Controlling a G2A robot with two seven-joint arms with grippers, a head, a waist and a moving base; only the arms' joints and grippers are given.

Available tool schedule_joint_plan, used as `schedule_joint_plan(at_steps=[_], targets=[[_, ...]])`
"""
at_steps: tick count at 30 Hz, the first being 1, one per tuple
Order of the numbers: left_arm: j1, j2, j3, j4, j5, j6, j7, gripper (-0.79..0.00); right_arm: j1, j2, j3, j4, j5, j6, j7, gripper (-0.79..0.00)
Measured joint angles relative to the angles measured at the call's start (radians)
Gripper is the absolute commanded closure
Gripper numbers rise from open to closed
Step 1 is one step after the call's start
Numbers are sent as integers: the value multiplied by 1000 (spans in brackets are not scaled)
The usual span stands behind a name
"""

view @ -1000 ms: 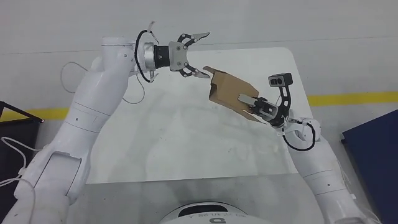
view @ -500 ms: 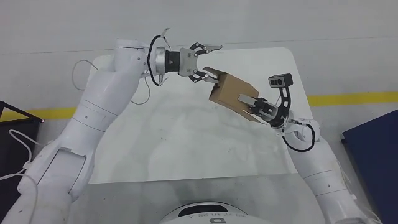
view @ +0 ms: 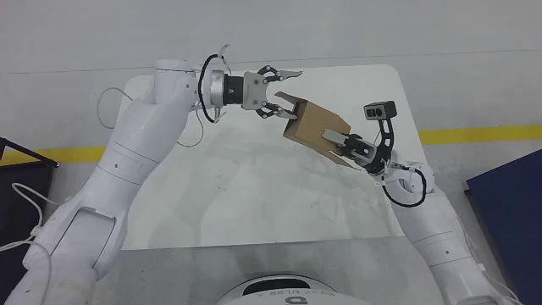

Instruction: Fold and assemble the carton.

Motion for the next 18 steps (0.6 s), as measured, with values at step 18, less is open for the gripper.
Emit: schedule_joint_plan(at_steps=[18], targets=[[35, 41, 47, -30, -79, 33, -31, -748, 5, 8, 8, 22, 15, -25, -25, 0]])
